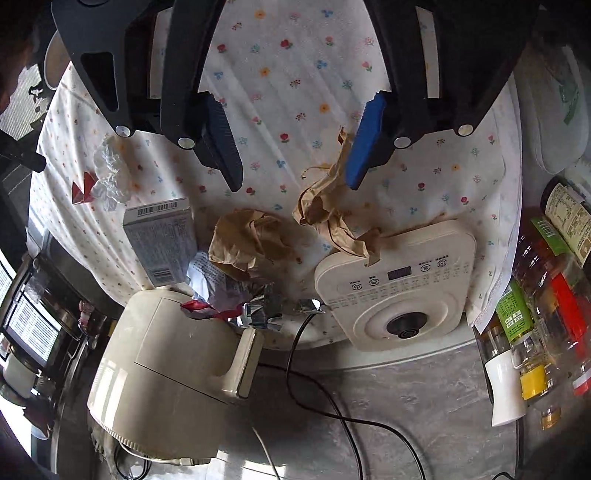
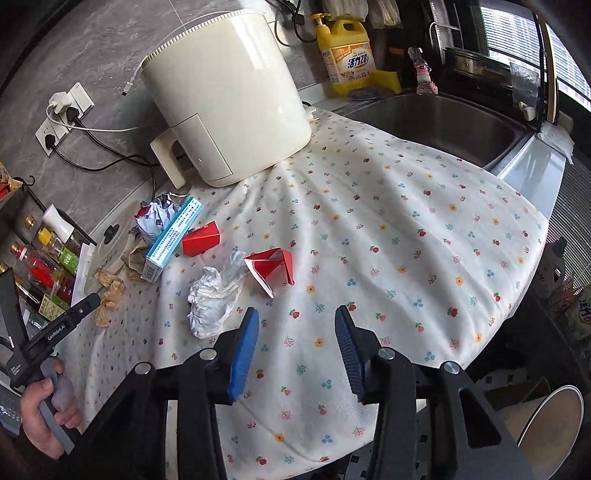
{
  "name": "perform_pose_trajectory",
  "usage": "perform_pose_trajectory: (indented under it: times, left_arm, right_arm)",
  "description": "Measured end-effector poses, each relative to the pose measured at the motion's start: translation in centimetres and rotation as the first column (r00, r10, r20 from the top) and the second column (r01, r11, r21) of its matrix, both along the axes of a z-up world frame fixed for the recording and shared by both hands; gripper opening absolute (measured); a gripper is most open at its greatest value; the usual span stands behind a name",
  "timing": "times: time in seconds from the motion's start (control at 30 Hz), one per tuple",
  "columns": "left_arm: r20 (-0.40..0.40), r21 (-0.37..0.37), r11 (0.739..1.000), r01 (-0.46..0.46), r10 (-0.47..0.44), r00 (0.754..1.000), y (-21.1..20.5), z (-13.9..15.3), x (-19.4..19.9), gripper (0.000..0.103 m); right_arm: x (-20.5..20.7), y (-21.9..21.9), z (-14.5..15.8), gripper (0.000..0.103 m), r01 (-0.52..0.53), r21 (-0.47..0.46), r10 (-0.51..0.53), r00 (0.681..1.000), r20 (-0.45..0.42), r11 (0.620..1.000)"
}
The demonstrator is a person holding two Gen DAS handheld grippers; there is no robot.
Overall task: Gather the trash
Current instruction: 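Grasp the brown paper scrap with the left gripper while the right grasps the red paper piece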
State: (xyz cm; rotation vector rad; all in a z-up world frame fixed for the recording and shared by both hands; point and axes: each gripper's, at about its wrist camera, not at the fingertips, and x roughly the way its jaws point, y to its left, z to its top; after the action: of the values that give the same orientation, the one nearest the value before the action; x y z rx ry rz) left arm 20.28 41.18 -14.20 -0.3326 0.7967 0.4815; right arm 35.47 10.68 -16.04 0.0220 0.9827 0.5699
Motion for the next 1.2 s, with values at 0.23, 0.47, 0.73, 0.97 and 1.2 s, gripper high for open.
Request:
perform_pose_trajectory:
  times: [0.23, 0.47, 0.73, 0.97, 1.2]
  left_arm:
    - [-0.063, -0.061, 0.995, -0.08, 0.076, 0.995, 2.5, -2.5, 0.8, 0.023]
    - [-0.011, -0.077, 0.996, -0.049, 0.049, 0.999, 1.1, -1.5, -0.1, 0.008]
    - [0.045, -0.076, 0.997, -0.031, 0.035, 0.998, -2.1, 0.9, -1.7, 0.008]
    - [0.083, -0.073, 0.997, 0.021, -0.015, 0.996, -7.1, 2.7, -1.2, 0.008]
    - [0.101, -0.068, 0.988, 0.138, -0.13, 0.986, -13.8, 3.9, 1.4, 0.008]
  right_arm:
    - [1.5, 1.1, -0.8, 0.034, 0.006, -0.02, -0.006, 1.0, -0.018, 1.0]
    - [3.1, 2.6, -1.6, 0.034, -0.016, -0.034, 0.015, 0.999, -0.032, 0.999]
    - [3.5, 3.1, -1.2, 0.004, -0.057, 0.001, 0.057, 0.997, -0.047, 0.998]
    - [1.5, -1.7, 1.0, 0.004, -0.058, 0.024, 0.059, 0.998, -0.033, 0.998]
    - [0.0, -9.7, 2.7, 0.004, 0.008, 0.031, -0.008, 1.0, -0.017, 0.999]
